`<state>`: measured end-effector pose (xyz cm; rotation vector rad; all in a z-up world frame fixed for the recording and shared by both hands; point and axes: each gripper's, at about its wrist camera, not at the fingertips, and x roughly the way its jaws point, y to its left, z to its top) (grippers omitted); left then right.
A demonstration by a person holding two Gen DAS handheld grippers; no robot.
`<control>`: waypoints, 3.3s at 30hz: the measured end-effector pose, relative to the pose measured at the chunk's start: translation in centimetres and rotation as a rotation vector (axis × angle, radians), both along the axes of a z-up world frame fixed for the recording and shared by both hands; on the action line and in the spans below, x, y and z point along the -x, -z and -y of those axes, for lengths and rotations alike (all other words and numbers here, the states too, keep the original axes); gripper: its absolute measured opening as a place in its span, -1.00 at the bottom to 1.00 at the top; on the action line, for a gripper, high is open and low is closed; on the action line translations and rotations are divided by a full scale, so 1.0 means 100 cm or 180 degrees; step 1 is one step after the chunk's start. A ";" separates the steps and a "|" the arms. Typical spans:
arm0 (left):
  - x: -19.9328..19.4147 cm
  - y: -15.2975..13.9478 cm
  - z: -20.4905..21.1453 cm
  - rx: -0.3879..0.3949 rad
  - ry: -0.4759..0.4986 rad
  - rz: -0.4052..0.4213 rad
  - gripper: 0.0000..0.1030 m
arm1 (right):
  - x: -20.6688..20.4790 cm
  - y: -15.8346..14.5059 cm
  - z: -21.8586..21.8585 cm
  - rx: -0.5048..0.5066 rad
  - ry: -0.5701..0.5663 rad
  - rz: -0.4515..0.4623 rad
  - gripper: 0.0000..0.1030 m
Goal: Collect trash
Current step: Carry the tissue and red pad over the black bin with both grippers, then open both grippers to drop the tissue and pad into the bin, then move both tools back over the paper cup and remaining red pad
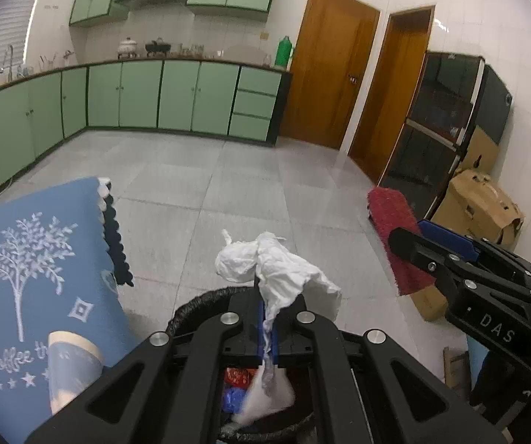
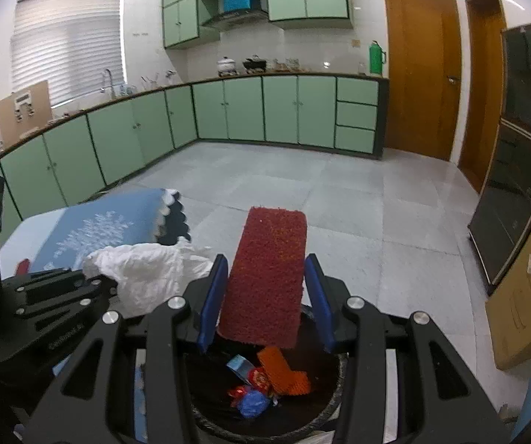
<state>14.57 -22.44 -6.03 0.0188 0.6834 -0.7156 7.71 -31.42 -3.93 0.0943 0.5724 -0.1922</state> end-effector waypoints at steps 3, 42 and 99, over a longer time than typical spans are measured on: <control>-0.010 0.016 0.008 -0.0103 0.0011 -0.0102 -0.95 | -0.006 0.022 0.011 -0.0029 0.0073 -0.0110 -0.20; -0.042 0.057 0.037 -0.0222 0.0057 -0.0689 -0.19 | -0.054 0.112 0.045 -0.0151 0.0246 -0.0790 0.16; 0.013 0.039 -0.309 -0.0481 -0.1841 -0.0106 0.33 | -0.074 0.093 -0.234 0.0005 -0.0543 -0.0750 0.82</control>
